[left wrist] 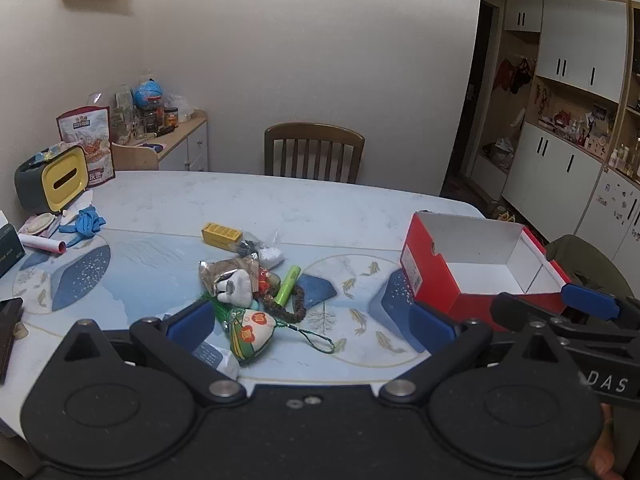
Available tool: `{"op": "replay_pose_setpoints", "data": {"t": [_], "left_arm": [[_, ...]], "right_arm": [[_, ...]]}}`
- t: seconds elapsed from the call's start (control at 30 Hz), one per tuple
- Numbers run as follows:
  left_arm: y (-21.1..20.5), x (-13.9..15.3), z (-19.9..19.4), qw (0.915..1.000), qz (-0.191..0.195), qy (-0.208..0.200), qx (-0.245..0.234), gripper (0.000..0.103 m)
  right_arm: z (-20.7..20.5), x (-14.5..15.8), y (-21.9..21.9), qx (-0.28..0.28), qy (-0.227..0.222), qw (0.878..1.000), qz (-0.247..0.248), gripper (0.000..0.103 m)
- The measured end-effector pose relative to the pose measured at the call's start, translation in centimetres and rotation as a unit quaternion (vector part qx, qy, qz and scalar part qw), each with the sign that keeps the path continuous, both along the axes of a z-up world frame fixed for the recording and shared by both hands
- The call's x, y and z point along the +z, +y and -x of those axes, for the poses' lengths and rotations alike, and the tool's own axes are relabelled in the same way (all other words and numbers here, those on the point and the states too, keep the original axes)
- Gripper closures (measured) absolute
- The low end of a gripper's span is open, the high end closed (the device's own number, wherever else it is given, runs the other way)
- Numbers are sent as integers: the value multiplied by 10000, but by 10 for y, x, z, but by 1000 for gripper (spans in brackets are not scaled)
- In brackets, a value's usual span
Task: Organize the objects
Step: 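Move both tools toward the pile of items on the table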
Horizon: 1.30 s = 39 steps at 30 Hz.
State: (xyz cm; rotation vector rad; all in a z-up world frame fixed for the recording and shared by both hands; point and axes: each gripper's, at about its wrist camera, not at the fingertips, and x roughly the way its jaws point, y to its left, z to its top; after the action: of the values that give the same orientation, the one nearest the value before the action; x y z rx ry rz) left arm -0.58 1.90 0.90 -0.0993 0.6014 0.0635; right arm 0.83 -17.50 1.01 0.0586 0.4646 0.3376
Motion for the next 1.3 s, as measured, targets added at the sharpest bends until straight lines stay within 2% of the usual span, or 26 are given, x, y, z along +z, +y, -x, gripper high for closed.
{"op": "replay_pose_setpoints", "data": {"t": [0.5,0.7,0.8,0.9,1.1,1.3], "left_arm": [[15,1,4,9998,-76,-122,153,0],[40,-10,-14,9998,204,13,67,0],[52,-18,-28,9999,129,102,-30,0],[67,-31,-38,9998,-111,158,-48,0],[104,-72,-59,9972,-345,634,-187,0],[136,-105,-78,9939,-124,1062,-279,0]], "right_arm": [[0,0,20,323,-85,9994,62,2],[-10,-5,42,465,-18,9986,233,2],[-19,-7,56,555,73,9978,346,2],[-31,-12,70,688,149,9964,466,2],[-65,-35,96,831,754,9924,502,3],[-95,-60,129,847,1106,9874,748,3]]}}
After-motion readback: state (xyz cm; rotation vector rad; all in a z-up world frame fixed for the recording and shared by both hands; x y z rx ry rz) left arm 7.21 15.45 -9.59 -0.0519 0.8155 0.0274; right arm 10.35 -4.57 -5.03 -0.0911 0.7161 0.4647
